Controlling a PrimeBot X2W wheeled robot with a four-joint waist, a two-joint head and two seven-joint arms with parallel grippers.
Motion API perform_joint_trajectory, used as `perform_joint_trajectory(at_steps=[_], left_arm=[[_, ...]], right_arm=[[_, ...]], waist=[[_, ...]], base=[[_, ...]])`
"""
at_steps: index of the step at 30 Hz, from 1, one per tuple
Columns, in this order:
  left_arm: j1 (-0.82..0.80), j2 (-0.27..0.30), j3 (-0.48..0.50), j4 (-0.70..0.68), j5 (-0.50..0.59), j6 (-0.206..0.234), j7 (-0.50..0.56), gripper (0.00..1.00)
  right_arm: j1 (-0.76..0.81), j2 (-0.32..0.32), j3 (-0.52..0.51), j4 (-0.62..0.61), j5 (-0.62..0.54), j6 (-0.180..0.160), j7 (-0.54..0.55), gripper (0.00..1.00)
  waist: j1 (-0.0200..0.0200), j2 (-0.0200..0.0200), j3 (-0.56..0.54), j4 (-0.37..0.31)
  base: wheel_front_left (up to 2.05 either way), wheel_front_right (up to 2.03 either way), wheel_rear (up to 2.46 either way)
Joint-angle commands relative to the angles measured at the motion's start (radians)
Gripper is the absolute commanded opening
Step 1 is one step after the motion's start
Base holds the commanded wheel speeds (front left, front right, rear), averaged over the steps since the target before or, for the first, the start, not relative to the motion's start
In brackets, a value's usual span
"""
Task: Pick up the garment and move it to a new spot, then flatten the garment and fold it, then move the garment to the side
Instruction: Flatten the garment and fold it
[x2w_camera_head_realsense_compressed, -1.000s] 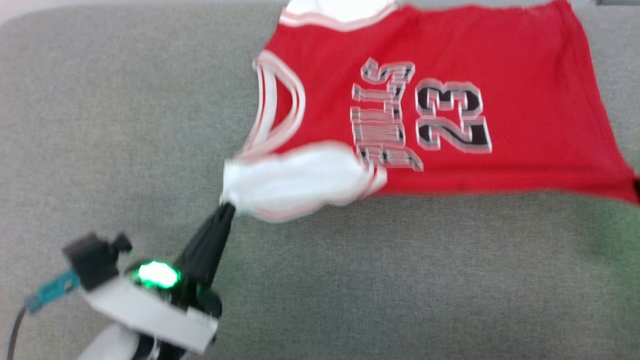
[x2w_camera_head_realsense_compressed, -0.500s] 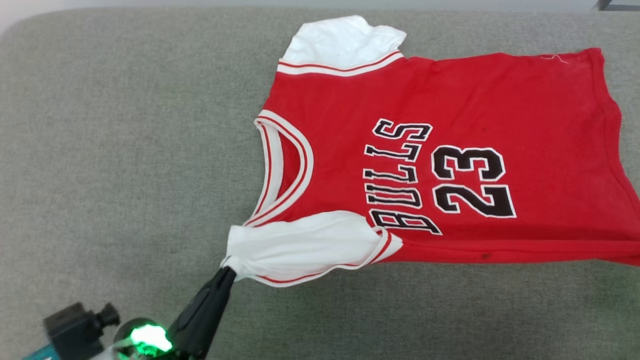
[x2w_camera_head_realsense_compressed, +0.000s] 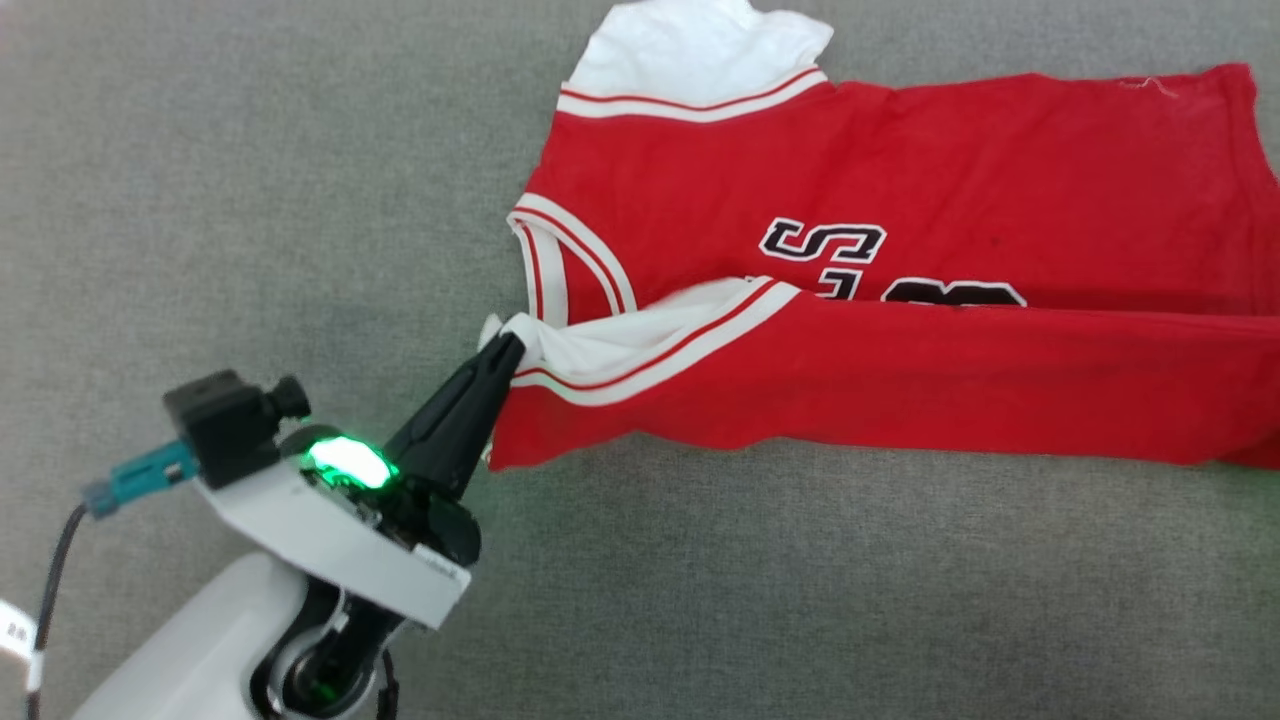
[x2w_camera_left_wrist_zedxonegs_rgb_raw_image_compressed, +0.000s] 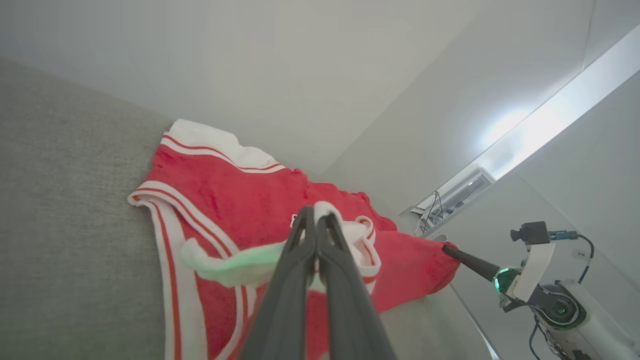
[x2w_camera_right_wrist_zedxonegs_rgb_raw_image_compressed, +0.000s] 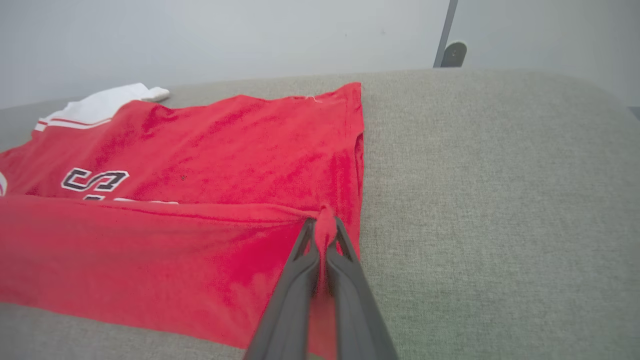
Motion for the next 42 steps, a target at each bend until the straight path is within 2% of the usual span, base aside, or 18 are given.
perform_joint_trajectory(at_steps=[1,13,22,23,24,25,26,27,31,35,39,42], left_arm=[[-0.025,0.002,-0.016,0.038,0.007,0.001,0.001,0.0],[-0.178,-0.041,-0.118,0.35,0.067,0.001,0.001,0.0],[-0.235,-0.037,-0.221,0.49,0.081,0.002,0.007,0.0],[-0.237,-0.033,-0.218,0.498,0.084,0.002,0.007,0.05],[-0.238,-0.033,-0.211,0.501,0.083,0.002,0.007,0.29],[-0.236,-0.035,-0.197,0.495,0.076,0.002,0.005,0.72],[-0.232,-0.036,-0.181,0.483,0.07,0.002,0.003,0.91],[-0.228,-0.032,-0.169,0.472,0.067,0.002,0.003,1.0],[-0.233,0.003,-0.184,0.419,0.072,0.002,0.001,1.0],[-0.277,0.081,-0.213,0.399,0.049,0.002,0.053,1.0],[-0.342,0.137,-0.241,0.393,0.041,0.011,0.201,1.0],[-0.389,0.165,-0.276,0.369,0.003,0.029,0.381,1.0]], right_arm=[[-0.024,-0.005,0.011,0.027,0.004,-0.001,-0.006,0.0],[-0.165,-0.037,0.153,0.258,-0.024,-0.001,-0.086,0.0],[-0.213,-0.03,0.251,0.388,-0.042,-0.001,-0.13,0.0],[-0.212,-0.031,0.265,0.397,-0.042,-0.001,-0.138,0.0],[-0.212,-0.033,0.273,0.404,-0.042,-0.001,-0.153,0.12],[-0.213,-0.035,0.275,0.411,-0.042,-0.001,-0.165,0.49],[-0.211,-0.037,0.277,0.418,-0.043,-0.001,-0.178,0.82],[-0.208,-0.039,0.277,0.421,-0.044,-0.001,-0.193,1.0],[-0.191,-0.047,0.261,0.422,-0.034,-0.001,-0.234,1.0],[-0.156,-0.055,0.221,0.393,-0.024,-0.001,-0.255,1.0],[-0.127,-0.055,0.184,0.366,-0.014,-0.001,-0.261,1.0],[-0.119,-0.053,0.164,0.348,-0.018,-0.001,-0.254,1.0]], waist=[[0.0,0.0,0.02,-0.004],[0.0,0.0,0.126,-0.014],[0.0,0.0,0.114,-0.016],[0.0,0.0,0.105,-0.017],[0.0,0.0,0.096,-0.018],[0.0,0.0,0.084,-0.019],[0.0,0.0,0.071,-0.019],[0.0,0.0,0.056,-0.018],[0.0,0.0,-0.011,-0.013],[0.0,0.0,-0.075,-0.006],[0.0,0.0,-0.123,-0.004],[0.0,0.0,-0.144,-0.005]], base=[[0.0,0.0,0.0],[0.0,0.0,0.0],[0.0,0.0,0.0],[0.0,0.0,0.0],[0.0,0.0,0.0],[0.0,0.0,0.0],[0.0,0.0,0.0],[0.0,0.0,0.0],[0.0,0.0,0.0],[0.0,0.0,0.0],[0.0,0.0,0.0],[0.0,0.0,0.0]])
